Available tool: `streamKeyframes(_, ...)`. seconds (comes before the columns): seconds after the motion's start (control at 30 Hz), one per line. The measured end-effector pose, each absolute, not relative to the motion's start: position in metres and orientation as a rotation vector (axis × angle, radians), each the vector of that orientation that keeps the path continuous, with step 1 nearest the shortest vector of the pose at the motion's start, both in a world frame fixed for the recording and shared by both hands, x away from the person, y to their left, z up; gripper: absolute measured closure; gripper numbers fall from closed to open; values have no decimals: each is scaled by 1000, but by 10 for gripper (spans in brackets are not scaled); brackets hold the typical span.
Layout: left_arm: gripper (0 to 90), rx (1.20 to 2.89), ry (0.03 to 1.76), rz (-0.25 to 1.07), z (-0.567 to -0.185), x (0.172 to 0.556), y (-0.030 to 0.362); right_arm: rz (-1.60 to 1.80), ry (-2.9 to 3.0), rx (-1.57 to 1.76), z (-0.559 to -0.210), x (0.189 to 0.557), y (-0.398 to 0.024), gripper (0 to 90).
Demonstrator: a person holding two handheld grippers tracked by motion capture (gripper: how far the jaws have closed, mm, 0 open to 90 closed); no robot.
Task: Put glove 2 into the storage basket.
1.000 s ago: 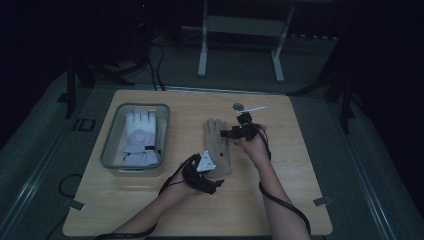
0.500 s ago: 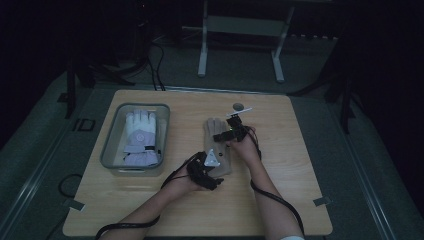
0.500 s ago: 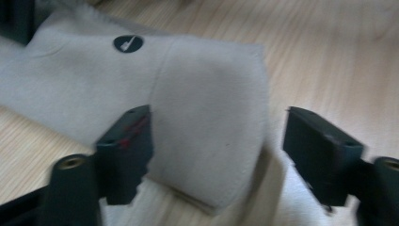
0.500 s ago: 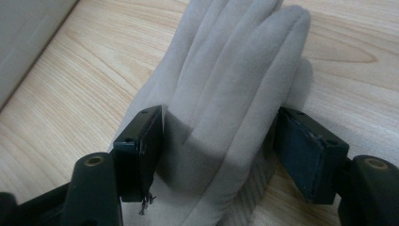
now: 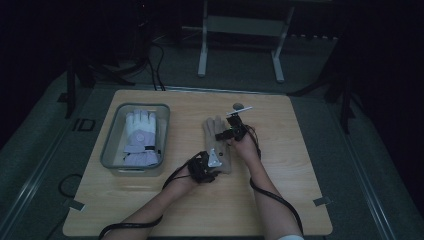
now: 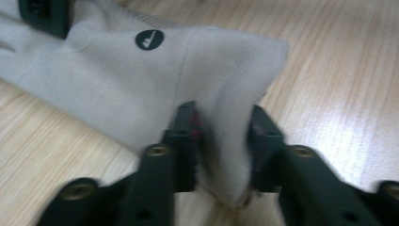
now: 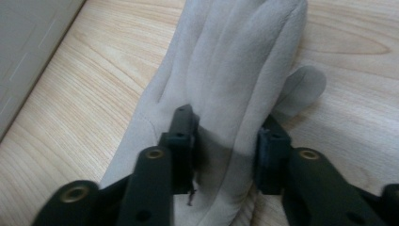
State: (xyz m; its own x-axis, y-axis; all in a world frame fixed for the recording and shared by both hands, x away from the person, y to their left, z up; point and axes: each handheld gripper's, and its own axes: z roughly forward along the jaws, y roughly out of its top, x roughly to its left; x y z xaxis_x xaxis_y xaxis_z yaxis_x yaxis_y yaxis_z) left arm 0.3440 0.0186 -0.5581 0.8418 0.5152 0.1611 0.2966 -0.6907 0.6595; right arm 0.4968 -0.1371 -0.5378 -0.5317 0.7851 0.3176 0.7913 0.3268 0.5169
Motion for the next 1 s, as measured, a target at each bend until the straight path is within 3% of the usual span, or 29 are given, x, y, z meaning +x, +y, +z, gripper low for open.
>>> streamKeyframes(0.2, 803, 2388, 565, 487, -555, 338, 21, -1010, -2591, -1525, -532, 493, -136, 714)
streamKeyframes(0.4, 809, 2343, 586, 475, -541, 332, 33, -1063, -2575, -1509, -520, 489, -136, 722)
streamKeyframes(1.0, 809, 2313, 542, 668, -459, 304, 72, -1342, -2546, -1337, -436, 470, -106, 724)
